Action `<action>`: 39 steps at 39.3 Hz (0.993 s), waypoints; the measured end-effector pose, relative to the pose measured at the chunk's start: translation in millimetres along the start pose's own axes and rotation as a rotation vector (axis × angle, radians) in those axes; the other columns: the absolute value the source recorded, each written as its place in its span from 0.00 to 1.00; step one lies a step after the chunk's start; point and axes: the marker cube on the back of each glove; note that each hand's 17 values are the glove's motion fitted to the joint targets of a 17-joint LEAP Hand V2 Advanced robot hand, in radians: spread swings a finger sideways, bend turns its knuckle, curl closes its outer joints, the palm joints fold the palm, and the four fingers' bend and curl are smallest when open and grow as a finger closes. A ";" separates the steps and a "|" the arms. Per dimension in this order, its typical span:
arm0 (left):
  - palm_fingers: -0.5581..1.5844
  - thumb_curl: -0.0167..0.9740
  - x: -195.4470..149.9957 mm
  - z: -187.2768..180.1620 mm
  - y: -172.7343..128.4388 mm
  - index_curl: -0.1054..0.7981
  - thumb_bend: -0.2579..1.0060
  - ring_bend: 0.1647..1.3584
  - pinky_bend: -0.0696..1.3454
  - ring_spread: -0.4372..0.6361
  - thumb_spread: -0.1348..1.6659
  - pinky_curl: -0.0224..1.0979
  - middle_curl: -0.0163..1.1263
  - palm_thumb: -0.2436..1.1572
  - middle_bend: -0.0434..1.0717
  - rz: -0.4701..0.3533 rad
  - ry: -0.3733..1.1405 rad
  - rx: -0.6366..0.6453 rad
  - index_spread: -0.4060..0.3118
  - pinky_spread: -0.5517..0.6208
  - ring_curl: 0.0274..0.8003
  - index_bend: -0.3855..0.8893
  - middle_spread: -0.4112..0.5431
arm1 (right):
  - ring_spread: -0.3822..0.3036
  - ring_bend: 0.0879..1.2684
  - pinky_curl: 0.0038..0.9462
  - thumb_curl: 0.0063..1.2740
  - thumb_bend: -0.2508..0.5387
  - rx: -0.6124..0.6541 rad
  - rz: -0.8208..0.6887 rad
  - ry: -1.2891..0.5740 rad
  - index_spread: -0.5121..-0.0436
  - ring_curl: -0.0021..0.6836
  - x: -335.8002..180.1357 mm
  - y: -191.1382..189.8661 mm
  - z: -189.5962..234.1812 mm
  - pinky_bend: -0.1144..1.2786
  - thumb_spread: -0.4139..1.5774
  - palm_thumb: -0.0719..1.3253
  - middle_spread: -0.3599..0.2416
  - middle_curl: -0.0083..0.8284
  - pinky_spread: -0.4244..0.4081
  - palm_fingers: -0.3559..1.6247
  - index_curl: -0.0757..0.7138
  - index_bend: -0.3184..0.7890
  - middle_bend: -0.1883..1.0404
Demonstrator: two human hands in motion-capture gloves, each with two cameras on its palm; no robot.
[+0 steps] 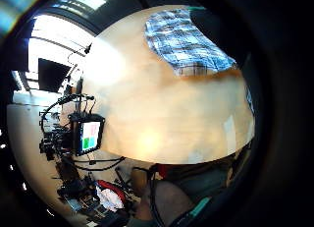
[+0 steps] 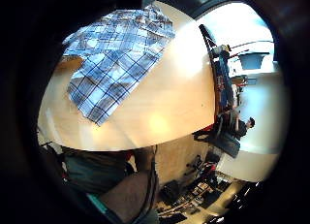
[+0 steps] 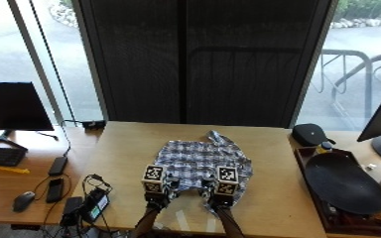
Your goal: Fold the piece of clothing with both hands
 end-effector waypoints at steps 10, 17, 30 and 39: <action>0.43 0.14 0.5 6.7 -7.2 0.19 0.24 0.34 0.37 0.56 0.54 0.16 0.19 0.30 0.28 0.018 0.001 0.020 0.47 0.72 0.24 0.38 0.45 | 0.71 0.17 0.22 0.10 0.54 0.024 -0.009 -0.004 0.44 0.19 -3.7 8.7 -11.0 0.44 0.68 0.28 0.60 0.14 0.80 0.33 0.31 0.45 0.29; 0.42 0.18 6.6 9.6 -11.0 0.23 0.22 0.36 0.39 0.58 0.61 0.19 0.23 0.30 0.29 0.037 0.014 0.024 0.46 0.76 0.28 0.39 0.45 | 0.73 0.18 0.26 0.14 0.50 0.054 -0.020 -0.011 0.37 0.24 -1.3 2.1 -7.5 0.45 0.76 0.28 0.60 0.19 0.83 0.32 0.36 0.44 0.29; 0.40 0.24 5.5 0.8 -4.5 0.29 0.19 0.38 0.40 0.59 0.66 0.22 0.29 0.31 0.30 0.035 -0.007 0.016 0.45 0.79 0.31 0.40 0.45 | 0.75 0.20 0.31 0.18 0.44 0.114 -0.010 -0.027 0.33 0.30 9.6 -1.8 -10.6 0.48 0.82 0.31 0.60 0.24 0.84 0.32 0.42 0.43 0.29; 0.40 0.27 7.3 16.7 -26.9 0.31 0.19 0.39 0.42 0.59 0.67 0.25 0.31 0.32 0.29 0.042 0.042 0.081 0.45 0.78 0.33 0.39 0.45 | 0.74 0.26 0.34 0.22 0.40 0.121 0.042 -0.007 0.35 0.36 41.7 -14.5 -2.7 0.52 0.81 0.35 0.58 0.28 0.80 0.34 0.41 0.39 0.31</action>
